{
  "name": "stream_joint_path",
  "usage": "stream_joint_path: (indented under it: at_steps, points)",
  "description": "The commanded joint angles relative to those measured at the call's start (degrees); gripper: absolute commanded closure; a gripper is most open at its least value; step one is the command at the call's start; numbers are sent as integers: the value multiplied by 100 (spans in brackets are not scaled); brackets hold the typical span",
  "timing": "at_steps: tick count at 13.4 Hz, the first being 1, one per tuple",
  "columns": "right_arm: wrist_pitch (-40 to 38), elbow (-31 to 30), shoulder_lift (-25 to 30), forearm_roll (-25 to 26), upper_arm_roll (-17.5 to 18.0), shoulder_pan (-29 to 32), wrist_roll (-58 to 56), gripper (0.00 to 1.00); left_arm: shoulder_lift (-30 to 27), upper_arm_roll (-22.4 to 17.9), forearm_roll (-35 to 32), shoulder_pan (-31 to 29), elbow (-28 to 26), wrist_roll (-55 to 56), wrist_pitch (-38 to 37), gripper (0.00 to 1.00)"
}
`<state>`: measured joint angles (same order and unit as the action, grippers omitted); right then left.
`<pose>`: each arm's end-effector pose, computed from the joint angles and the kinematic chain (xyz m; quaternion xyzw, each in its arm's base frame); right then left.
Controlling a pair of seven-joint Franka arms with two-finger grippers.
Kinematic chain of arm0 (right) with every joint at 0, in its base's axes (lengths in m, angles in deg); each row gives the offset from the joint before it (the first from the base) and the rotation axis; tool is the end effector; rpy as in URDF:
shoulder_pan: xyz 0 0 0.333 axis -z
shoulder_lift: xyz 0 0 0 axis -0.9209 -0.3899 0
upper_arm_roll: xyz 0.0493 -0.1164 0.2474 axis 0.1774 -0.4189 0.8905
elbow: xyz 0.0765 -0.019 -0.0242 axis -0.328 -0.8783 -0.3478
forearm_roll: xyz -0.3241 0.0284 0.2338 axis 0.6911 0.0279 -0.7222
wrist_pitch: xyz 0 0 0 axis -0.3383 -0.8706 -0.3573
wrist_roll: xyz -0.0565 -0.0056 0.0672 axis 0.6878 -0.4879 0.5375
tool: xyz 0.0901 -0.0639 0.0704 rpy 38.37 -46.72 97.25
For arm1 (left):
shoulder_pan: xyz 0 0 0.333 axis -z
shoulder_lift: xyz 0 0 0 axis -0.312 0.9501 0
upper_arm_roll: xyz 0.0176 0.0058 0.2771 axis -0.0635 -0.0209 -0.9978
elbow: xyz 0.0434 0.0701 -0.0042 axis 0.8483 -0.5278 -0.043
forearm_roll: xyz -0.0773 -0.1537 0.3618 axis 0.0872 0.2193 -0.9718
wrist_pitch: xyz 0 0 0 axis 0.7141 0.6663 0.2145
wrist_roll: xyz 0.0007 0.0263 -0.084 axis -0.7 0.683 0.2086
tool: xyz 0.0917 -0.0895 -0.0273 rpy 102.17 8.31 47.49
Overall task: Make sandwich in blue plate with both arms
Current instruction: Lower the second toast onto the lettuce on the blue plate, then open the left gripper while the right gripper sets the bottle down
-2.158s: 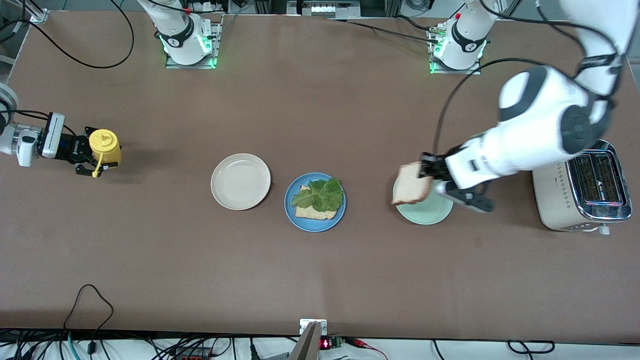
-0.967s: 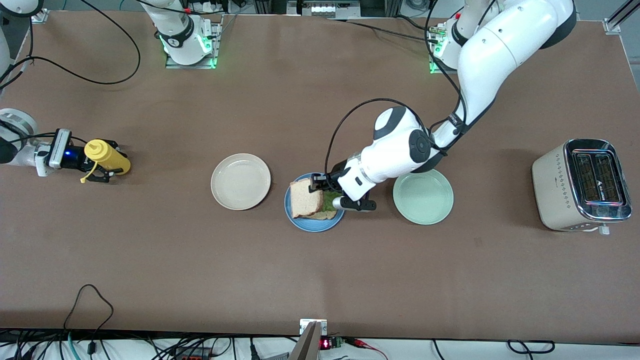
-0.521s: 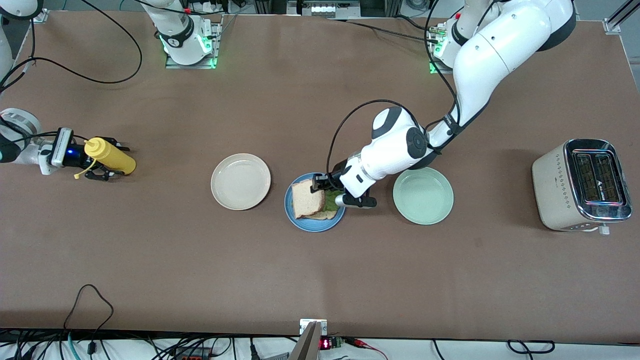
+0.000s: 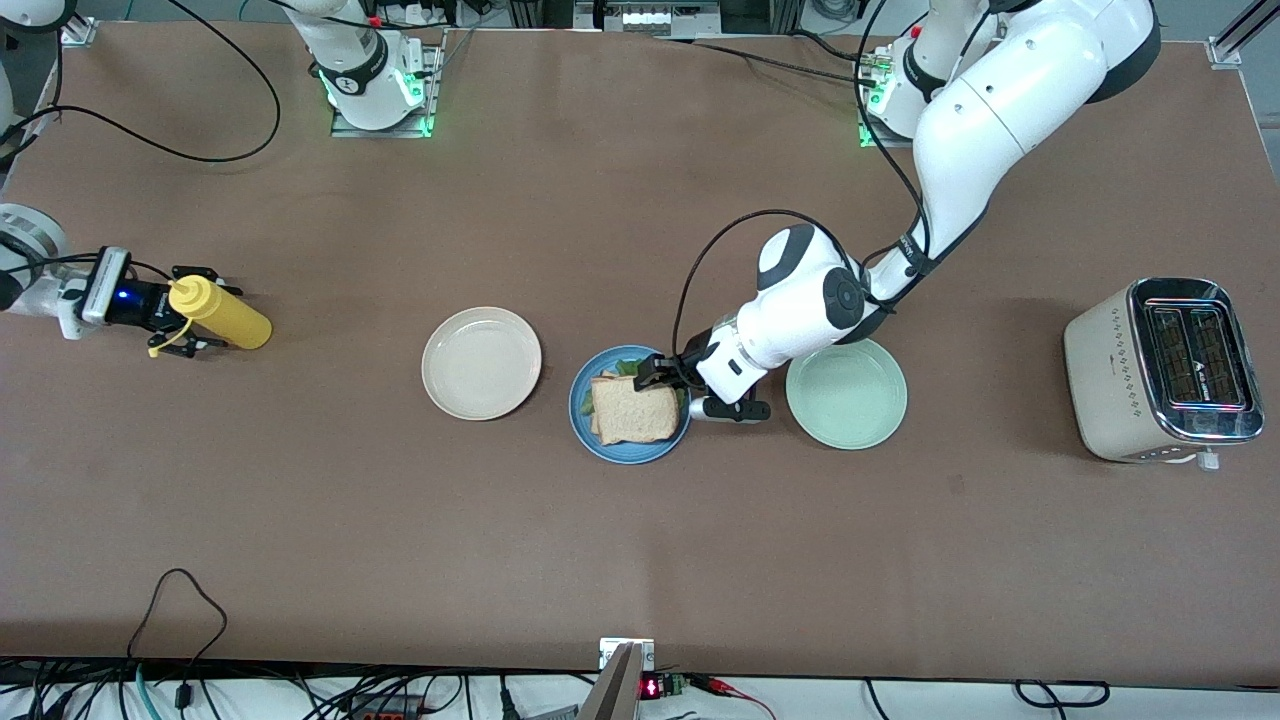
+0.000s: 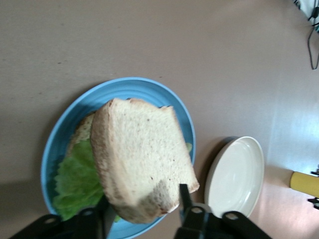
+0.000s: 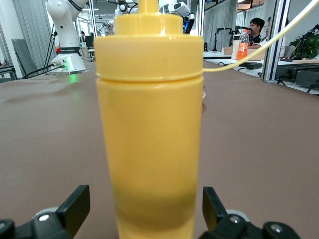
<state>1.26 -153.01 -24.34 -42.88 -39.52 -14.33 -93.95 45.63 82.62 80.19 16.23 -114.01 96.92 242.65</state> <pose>0.4516 -0.2826 0.0567 -0.5896 -0.5378 -0.4368 0.4151 0.5662 -0.4119 0.1837 0.9424 0.0727 0.0111 0.3263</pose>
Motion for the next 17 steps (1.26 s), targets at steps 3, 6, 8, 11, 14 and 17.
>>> stream_joint_path:
  at_steps: [3, 6, 8, 11, 14, 17]
  points:
    - [-407, 401, 515, 460, 186, 194, 586, 0, -174, -18, 65, -122, -395, -146, 68, 0]
    - [-837, 902, 1043, 864, 239, 194, 1395, 0, -638, 70, 56, -253, -859, -50, 60, 0]
    - [-1066, 1087, 1482, 1041, 274, 160, 2018, 0, -1331, 88, 65, -323, -1255, 99, -19, 0]
    - [-1155, 1140, 2307, 1365, 668, 98, 3177, 0, -2333, 79, 65, -551, -1205, 118, -1245, 0]
    - [-1164, 1149, 3326, 1734, 723, -472, 4609, 0, -3073, 9, -6, -1043, -977, 65, -2494, 0]
    - [-998, 1149, 4258, 2585, 679, -1603, 6802, 0, -3233, 43, -1073, -1684, -442, 47, -3575, 0]
